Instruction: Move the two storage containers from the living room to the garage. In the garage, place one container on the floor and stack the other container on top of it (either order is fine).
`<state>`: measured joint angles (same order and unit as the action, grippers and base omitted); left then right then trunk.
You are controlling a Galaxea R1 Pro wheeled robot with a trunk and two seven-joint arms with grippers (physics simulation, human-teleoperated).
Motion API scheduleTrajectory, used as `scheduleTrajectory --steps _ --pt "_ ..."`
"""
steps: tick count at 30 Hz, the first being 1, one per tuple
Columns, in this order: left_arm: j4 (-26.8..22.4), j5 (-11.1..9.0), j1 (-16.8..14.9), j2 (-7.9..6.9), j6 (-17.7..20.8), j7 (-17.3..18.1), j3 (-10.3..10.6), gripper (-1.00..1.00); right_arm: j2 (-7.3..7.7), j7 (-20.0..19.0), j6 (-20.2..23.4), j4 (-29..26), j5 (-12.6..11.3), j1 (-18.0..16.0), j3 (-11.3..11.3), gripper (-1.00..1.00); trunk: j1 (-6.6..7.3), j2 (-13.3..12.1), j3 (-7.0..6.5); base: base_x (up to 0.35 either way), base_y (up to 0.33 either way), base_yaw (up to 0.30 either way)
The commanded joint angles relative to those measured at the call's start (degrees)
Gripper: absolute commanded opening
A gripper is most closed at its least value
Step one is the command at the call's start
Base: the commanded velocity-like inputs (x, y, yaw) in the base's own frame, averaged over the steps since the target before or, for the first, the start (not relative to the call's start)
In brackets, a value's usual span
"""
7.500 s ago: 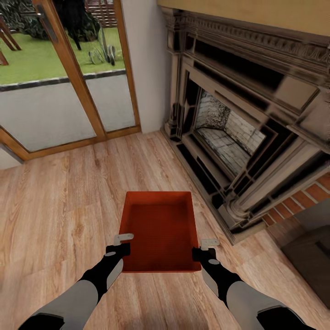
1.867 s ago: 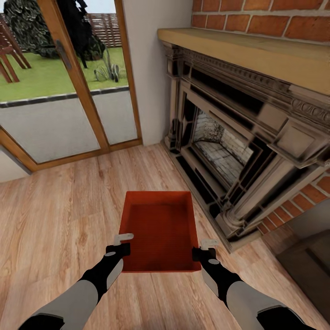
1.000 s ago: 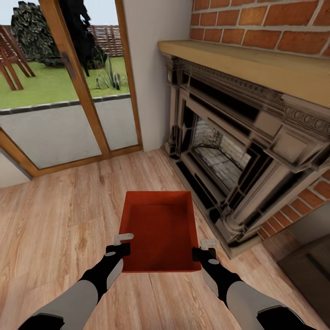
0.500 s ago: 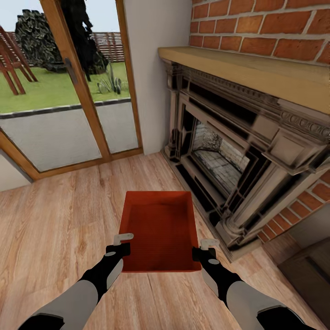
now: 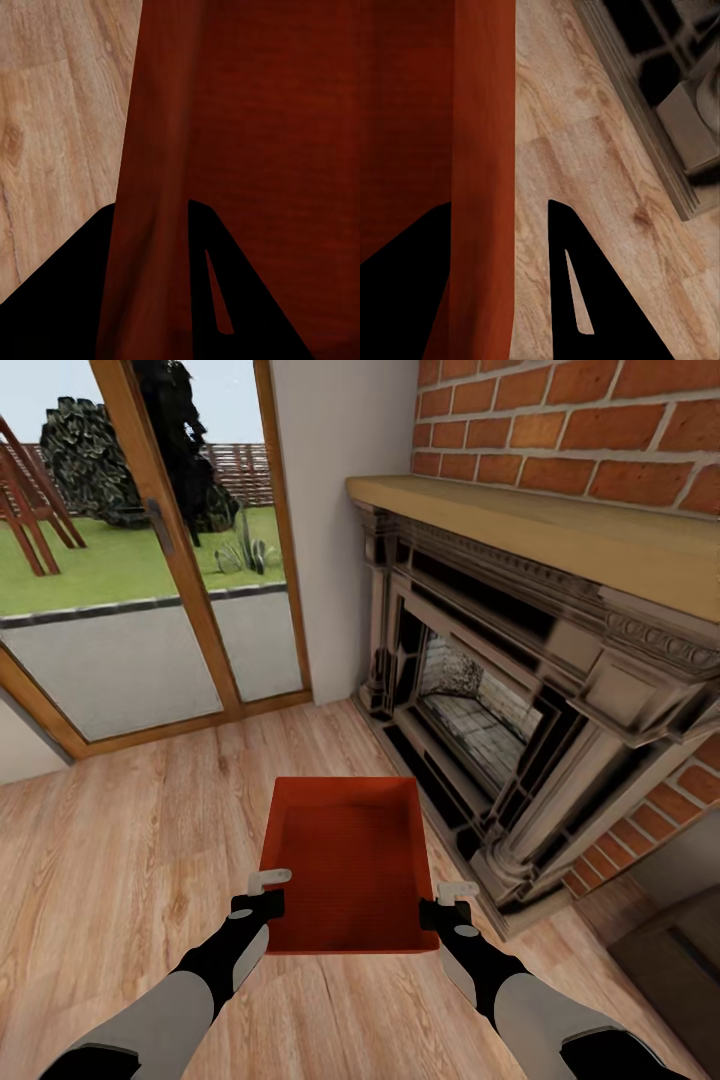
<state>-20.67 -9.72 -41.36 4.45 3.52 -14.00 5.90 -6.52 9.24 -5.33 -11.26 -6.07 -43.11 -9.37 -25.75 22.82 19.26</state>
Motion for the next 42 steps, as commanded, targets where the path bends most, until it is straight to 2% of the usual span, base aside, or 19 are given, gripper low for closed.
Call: scheduleTrajectory --steps 1,42 --pt "-0.16 -0.13 -0.03 -0.05 0.34 -0.68 0.17 -1.0 0.02 0.29 -0.27 0.1 -0.61 -0.05 -0.47 -1.0 -0.03 0.1 0.0 0.0 0.0 0.0" --pt "-0.16 -0.13 -0.03 -0.05 0.34 -0.68 0.17 -1.0 0.02 0.27 -0.28 0.1 -0.64 -0.05 -0.47 -1.0 -0.03 0.1 -3.67 0.0 0.0 0.0"
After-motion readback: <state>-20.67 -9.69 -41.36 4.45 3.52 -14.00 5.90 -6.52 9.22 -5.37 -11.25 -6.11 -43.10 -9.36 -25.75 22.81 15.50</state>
